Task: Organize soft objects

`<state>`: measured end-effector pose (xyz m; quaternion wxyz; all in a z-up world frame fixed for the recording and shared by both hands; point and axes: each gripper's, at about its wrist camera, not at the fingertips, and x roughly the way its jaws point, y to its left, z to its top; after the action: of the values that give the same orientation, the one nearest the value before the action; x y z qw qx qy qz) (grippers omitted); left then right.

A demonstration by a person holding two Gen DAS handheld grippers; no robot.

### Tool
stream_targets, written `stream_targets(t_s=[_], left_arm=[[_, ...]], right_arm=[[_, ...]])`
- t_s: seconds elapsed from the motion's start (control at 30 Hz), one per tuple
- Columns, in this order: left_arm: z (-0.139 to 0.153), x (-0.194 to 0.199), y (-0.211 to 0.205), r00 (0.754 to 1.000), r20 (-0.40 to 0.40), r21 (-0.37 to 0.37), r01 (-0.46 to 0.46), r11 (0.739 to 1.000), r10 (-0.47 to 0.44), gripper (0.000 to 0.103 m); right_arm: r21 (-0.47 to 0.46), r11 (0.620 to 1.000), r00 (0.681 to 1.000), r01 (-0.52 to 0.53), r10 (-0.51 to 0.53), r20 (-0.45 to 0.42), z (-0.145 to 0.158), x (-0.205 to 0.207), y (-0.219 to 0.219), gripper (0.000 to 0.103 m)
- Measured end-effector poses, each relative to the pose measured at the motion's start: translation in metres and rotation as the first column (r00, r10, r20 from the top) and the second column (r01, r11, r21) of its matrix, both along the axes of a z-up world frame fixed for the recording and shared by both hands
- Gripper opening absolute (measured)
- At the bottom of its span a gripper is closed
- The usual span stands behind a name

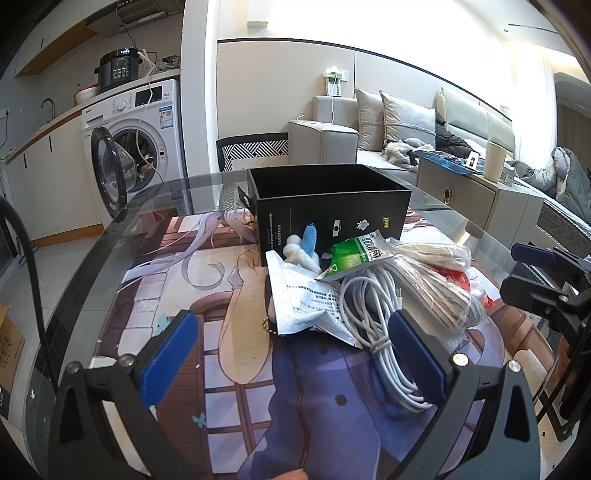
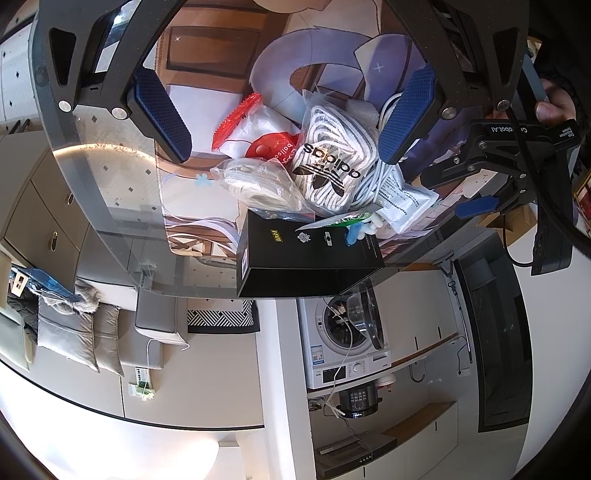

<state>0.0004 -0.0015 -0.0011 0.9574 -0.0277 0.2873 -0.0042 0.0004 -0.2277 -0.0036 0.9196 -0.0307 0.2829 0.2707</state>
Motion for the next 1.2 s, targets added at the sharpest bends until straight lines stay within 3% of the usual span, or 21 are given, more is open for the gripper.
stream_targets(t_s=[0.53,1.0,1.2], left_arm=[[0.002,0.003,0.003,1.000,-0.018,-0.006,0.014,1.000,-0.014,0.103],[0.009,0.016,0.017,0.999,-0.032,0.019,0.016,1.000,-0.015,0.103],[0.007,0.028,0.022,0.997,-0.061,-0.013,0.038,0.999,-0.039,0.103]], right_arm=[[-0.009,1.000,1.000,0.004,-0.004,0.004,0.006,0.003,-0.002,0.103],[-0.036,0.999,0.997,-0.020,0.018,-0.077,0.008,0.032,-0.002,0.103],[-0.052,0.998,0.995,-0.030,0.025,-0.093,0.005,0.046,0.005,0.103]])
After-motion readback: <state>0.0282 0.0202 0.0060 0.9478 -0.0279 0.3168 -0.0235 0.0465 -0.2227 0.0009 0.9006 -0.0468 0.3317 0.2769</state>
